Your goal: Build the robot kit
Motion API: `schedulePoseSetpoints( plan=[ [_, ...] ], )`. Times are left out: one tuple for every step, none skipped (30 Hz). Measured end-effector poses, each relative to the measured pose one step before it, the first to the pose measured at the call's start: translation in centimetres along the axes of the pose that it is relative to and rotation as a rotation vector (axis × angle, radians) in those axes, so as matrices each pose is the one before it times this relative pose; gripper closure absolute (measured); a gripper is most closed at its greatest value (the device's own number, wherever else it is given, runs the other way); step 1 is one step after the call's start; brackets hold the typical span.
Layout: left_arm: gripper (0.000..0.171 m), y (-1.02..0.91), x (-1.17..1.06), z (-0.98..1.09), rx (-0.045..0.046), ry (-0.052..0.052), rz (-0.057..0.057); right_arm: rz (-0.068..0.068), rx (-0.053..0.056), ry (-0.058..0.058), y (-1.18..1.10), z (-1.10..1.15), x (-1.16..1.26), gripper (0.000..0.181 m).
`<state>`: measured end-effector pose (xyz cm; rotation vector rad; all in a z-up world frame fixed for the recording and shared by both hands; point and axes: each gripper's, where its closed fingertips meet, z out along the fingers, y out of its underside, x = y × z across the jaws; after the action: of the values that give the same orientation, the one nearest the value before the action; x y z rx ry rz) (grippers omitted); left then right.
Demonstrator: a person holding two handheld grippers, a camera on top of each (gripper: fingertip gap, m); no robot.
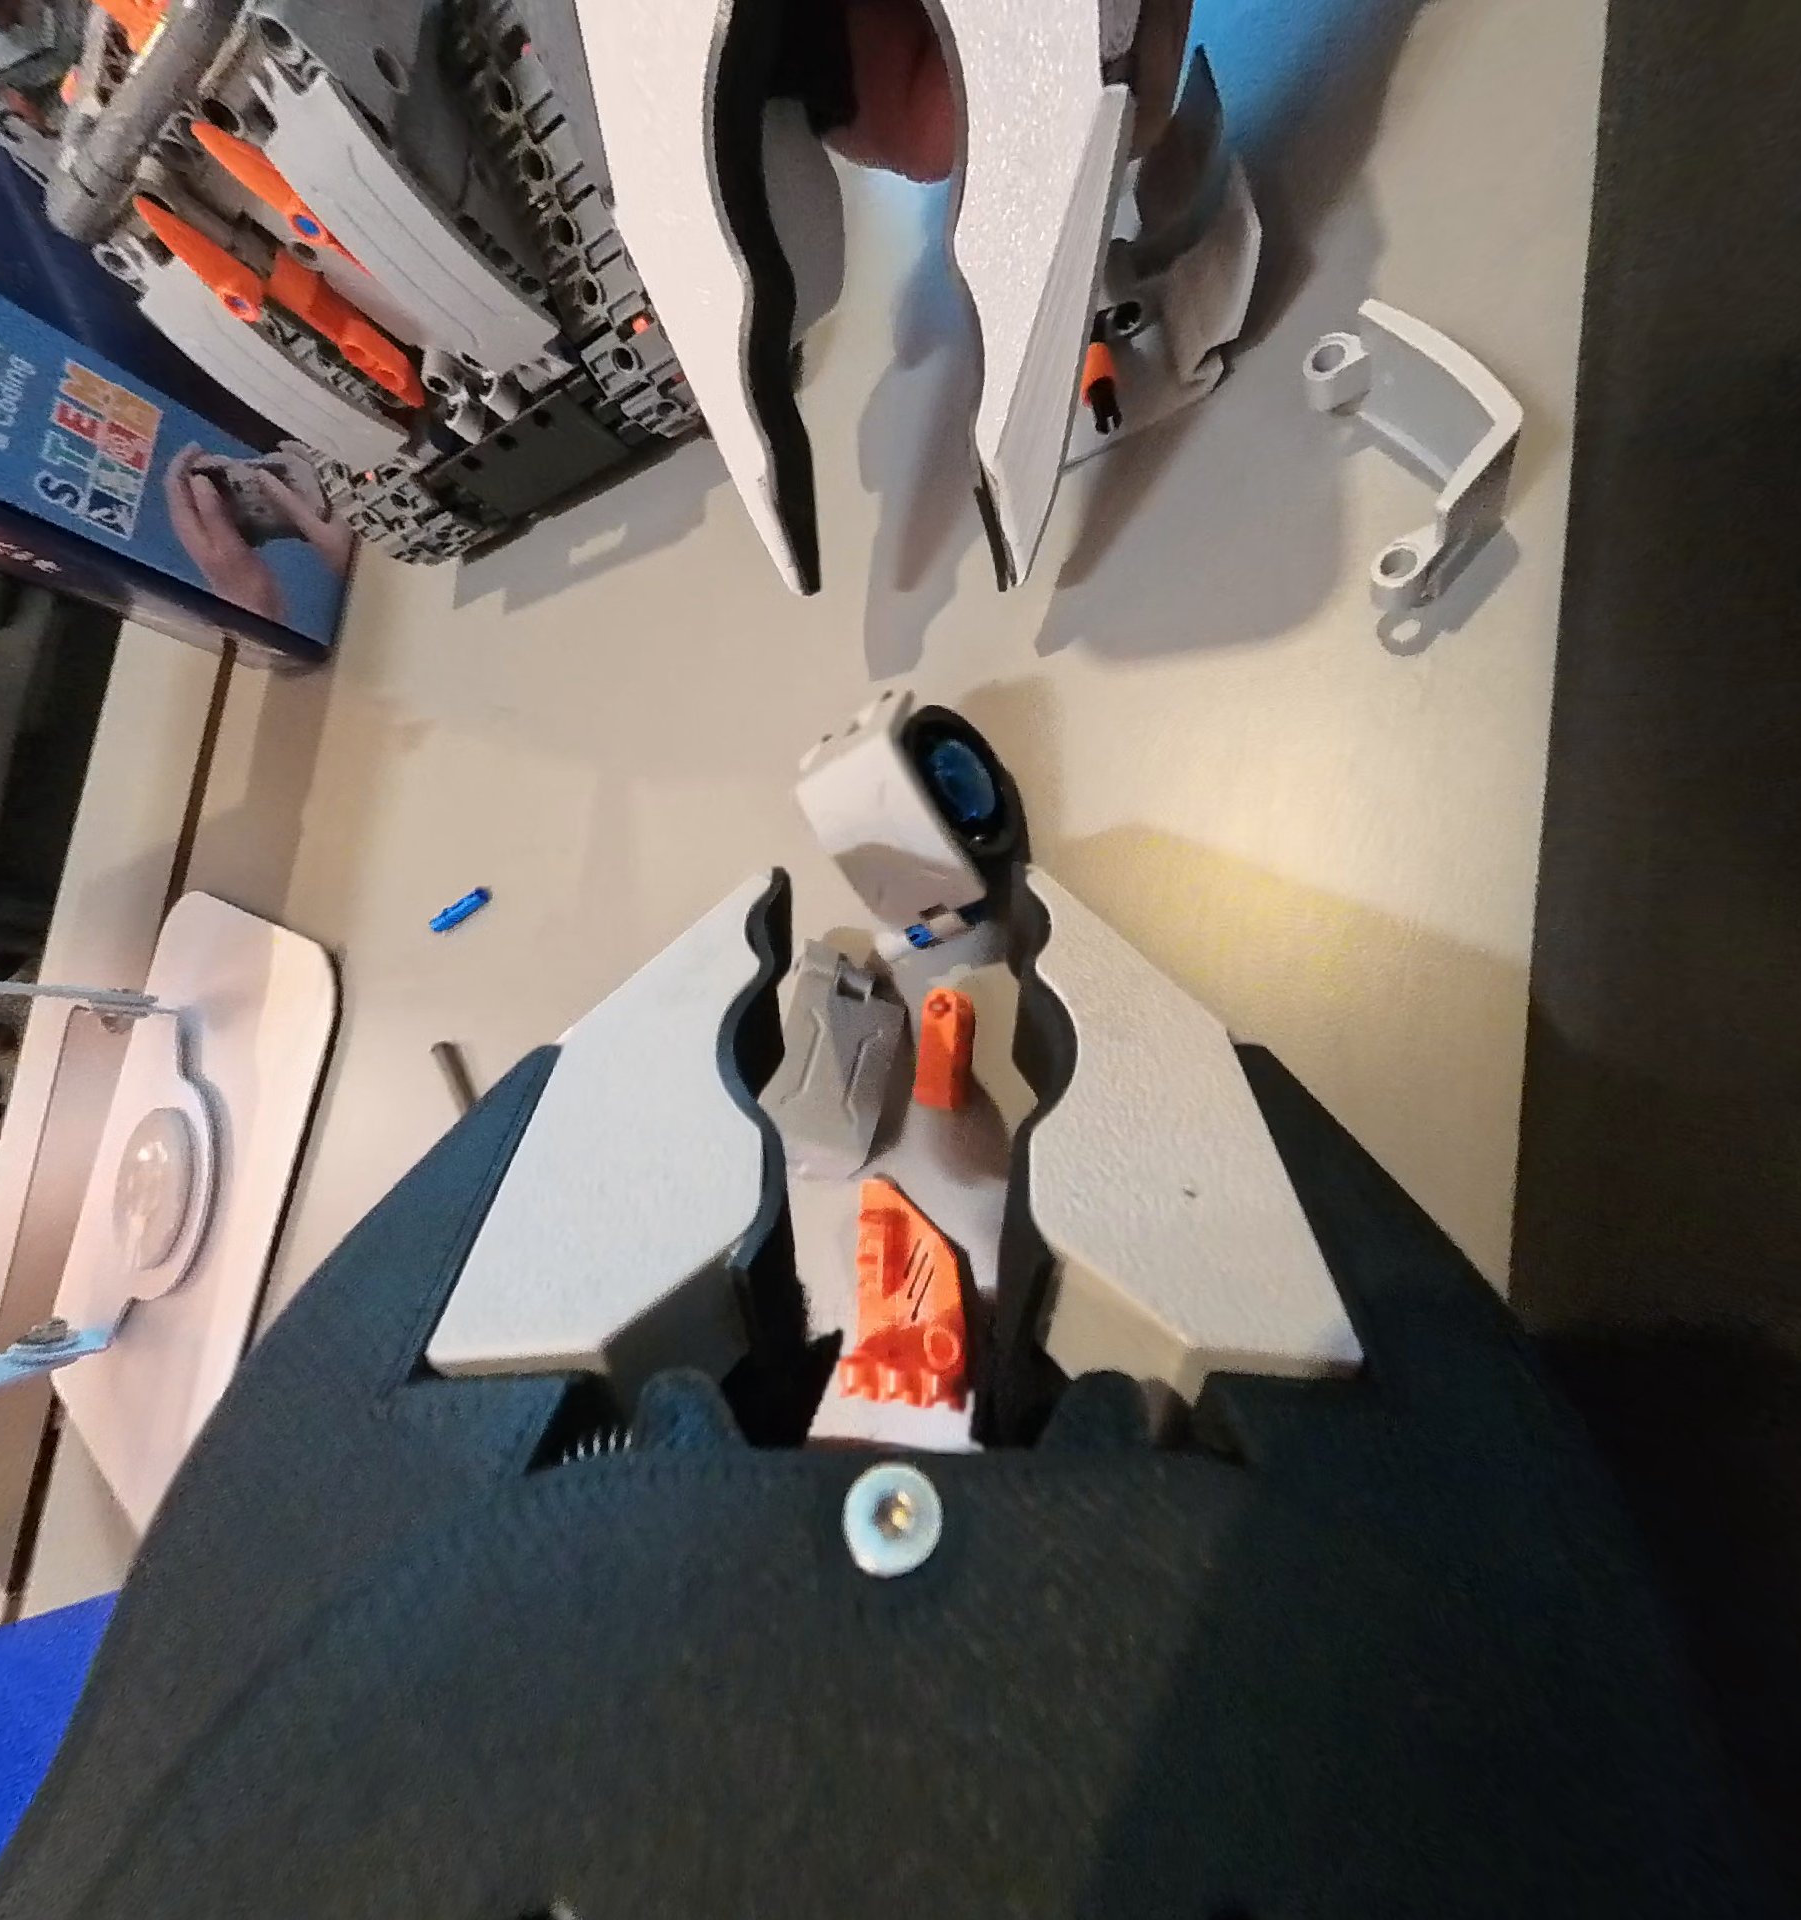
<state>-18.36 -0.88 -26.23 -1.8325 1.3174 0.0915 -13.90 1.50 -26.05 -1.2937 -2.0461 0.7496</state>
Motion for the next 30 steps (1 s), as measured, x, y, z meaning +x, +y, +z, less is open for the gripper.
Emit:
schedulePoseSetpoints(
  plan=[
    [0.132,-0.005,-0.080,-0.238,0.00110,0.0034,0.0039,0.0074,0.0086,-0.0077,-0.137,0.014,-0.063,0.144],
    [0.130,-0.110,-0.113,-0.180,0.00408,0.0098,-0.0034,0.0072,0.0089,-0.0087,-0.160,0.037,-0.064,0.143],
    [0.128,-0.328,-0.452,-0.098,0.01047,-0.0060,-0.0120,0.0058,0.0064,-0.0061,-0.140,0.070,-0.005,0.142],
    [0.126,-0.530,-0.268,-0.007,0.01869,0.0050,-0.0111,0.0074,0.0069,-0.0145,-0.174,0.103,-0.129,0.141],
    [0.125,-0.548,0.167,0.125,0.01409,0.0289,-0.0122,0.0072,0.0103,-0.0183,-0.246,0.160,-0.209,0.139],
    [0.123,-0.363,0.229,0.268,-0.00201,0.0243,-0.0064,0.0050,0.0052,-0.0111,-0.178,0.220,-0.122,0.138],
    [0.122,-0.313,0.002,0.332,-0.00313,0.0012,0.0125,0.0003,-0.0099,-0.0066,0.061,0.214,-0.075,0.137],
    [0.122,-0.174,0.223,0.352,-0.00593,0.0112,0.0164,-0.0050,-0.0168,-0.0050,0.194,0.195,-0.095,0.137],
    [0.122,0.041,0.333,0.364,-0.01579,0.0185,0.0058,-0.0051,-0.0051,0.0065,0.039,0.108,0.043,0.140],
    [0.128,0.172,0.128,0.291,-0.01585,0.0037,0.0056,-0.0002,0.0006,-0.0051,-0.055,0.089,-0.143,0.143],
    [0.133,0.217,0.247,0.204,-0.01221,0.0087,0.0065,-0.0024,0.0038,-0.0095,-0.111,0.063,-0.195,0.147],
    [0.136,0.202,0.329,0.074,-0.00675,0.0130,0.0060,-0.0079,0.0039,0.0020,-0.133,-0.011,-0.040,0.147],
    [0.136,0.265,0.043,-0.024,-0.00880,-0.0010,-0.0009,-0.0081,0.0009,0.0023,-0.161,-0.004,-0.055,0.150],
    [0.135,0.087,0.028,-0.154,0.00366,0.0027,-0.0096,-0.0083,-0.0007,-0.0066,-0.140,0.101,-0.213,0.155],
    [0.135,-0.122,0.048,-0.247,0.01349,0.0063,-0.0116,-0.0076,-0.0074,-0.0055,-0.073,0.219,-0.204,0.156],
    [0.133,-0.176,-0.301,-0.329,0.00599,-0.0166,-0.0006,-0.0123,-0.0092,0.0056,-0.093,0.186,-0.034,0.156],
    [0.130,-0.396,-0.359,-0.373,0.01039,-0.0220,0.0101,-0.0112,-0.0077,-0.0011,-0.160,0.157,-0.104,0.156],
    [0.130,-0.730,-0.034,-0.344,0.02512,-0.0006,0.0033,-0.0025,-0.0022,-0.0063,-0.206,0.178,-0.142,0.156],
    [0.132,-0.811,0.347,-0.174,0.02996,0.0176,0.0028,-0.0047,-0.0022,0.0013,-0.162,0.170,-0.039,0.156],
    [0.135,-0.356,0.271,0.118,0.00701,0.0068,0.0100,-0.0125,-0.0049,0.0082,-0.069,0.123,0.001,0.156],
    [0.137,0.427,0.261,0.336,-0.03186,0.0032,0.0190,-0.0062,-0.0038,0.0055,-0.017,0.072,-0.015,0.154],
    [0.142,0.727,0.305,0.371,-0.03951,0.0045,0.0231,0.0042,-0.0057,0.0088,0.098,0.058,0.096,0.151],
    [0.140,0.346,-0.022,0.255,-0.00962,-0.0149,0.0065,0.0041,-0.0095,0.0039,0.227,-0.006,0.074,0.148],
    [0.140,0.154,-0.137,0.068,0.00177,-0.0123,-0.0159,0.0037,-0.0018,-0.0020,0.150,-0.102,-0.020,0.143],
    [0.143,0.104,-0.013,-0.120,0.00330,-0.0023,-0.0082,0.0099,0.0048,0.0020,0.069,-0.188,0.084,0.142],
    [0.144,0.034,0.099,-0.178,0.00553,0.0014,-0.0013,0.0126,0.0062,0.0003,0.039,-0.227,0.114,0.141],
    [0.146,0.042,-0.021,-0.115,0.00405,-0.0086,-0.0051,0.0171,0.0020,0.0000,0.098,-0.218,0.142,0.140],
    [0.146,0.108,0.059,-0.103,0.00182,-0.0059,-0.0051,0.0184,0.0013,-0.0049,0.115,-0.104,0.076,0.139],
    [0.146,0.105,0.058,-0.107,0.00242,-0.0078,-0.0026,0.0162,-0.0040,-0.0092,0.240,0.007,-0.023,0.141],
    [0.147,0.103,0.038,-0.081,-0.00006,-0.0111,-0.0028,0.0063,-0.0118,-0.0091,0.339,0.080,-0.090,0.142]
  ],
)
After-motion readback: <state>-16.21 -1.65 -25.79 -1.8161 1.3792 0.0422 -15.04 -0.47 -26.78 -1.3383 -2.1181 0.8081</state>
